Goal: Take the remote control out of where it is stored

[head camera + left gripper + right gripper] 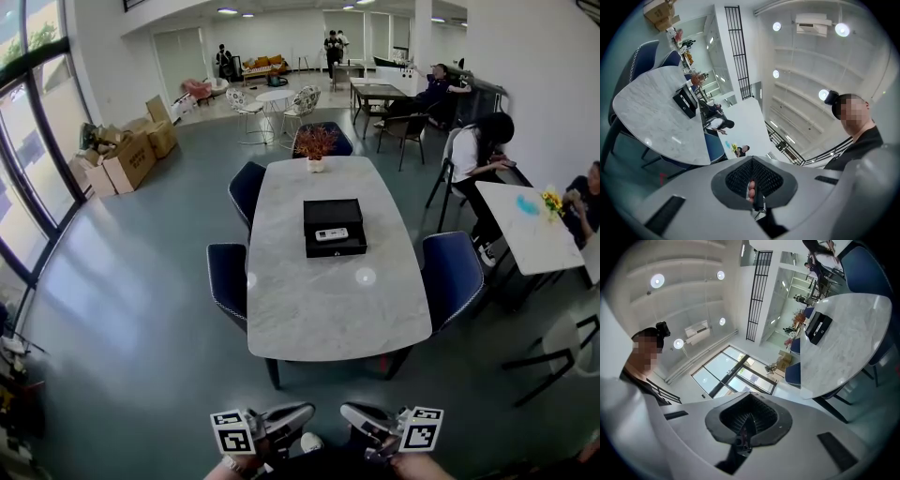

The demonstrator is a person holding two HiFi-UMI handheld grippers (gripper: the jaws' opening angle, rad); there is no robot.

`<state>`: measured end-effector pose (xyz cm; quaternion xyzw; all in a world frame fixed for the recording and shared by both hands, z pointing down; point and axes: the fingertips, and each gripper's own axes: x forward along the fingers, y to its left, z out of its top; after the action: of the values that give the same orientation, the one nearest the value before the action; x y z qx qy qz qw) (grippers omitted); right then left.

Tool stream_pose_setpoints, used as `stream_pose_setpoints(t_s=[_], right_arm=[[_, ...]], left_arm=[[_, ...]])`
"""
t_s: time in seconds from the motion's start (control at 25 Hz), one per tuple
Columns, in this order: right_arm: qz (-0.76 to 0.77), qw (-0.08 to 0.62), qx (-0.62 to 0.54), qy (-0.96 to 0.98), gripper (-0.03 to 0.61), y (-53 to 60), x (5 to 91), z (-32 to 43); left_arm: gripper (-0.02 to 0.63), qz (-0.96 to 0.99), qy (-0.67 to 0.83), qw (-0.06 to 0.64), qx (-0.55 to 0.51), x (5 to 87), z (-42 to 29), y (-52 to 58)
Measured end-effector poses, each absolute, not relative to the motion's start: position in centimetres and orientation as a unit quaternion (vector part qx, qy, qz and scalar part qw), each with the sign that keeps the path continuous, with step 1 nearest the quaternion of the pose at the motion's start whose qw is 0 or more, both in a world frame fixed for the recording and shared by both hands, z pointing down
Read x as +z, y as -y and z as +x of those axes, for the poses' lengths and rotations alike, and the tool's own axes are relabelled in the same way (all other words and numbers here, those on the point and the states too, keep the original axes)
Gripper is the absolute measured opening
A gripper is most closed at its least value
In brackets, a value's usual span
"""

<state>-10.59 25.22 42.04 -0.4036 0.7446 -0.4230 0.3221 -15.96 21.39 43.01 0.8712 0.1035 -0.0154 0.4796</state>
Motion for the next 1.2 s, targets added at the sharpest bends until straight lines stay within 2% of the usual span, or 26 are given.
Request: stream_pose_setpoints(t_s=[0.56,0.8,1.2], right_arm=[[-0.426,0.324,-0.411,-0.738,0.009,-22.9,40.6,-8.8],[-0.439,0.319,-0.412,-0.732,0.009,-19.6,41.3,-4.6],[-0.439,0.247,-0.391,-0.77,0.011,-8.1,40.7,5.2]], left_arm=[[0.006,0.868,-0.103,0.484,-0.03,42.4,-16.2,-19.4],[0.005,0.873,-0.074,0.48,-0.04,42.6,-15.6,-16.5],[0.006,0.873,0.019,0.482,-0.073,42.6,-12.5,-9.6]])
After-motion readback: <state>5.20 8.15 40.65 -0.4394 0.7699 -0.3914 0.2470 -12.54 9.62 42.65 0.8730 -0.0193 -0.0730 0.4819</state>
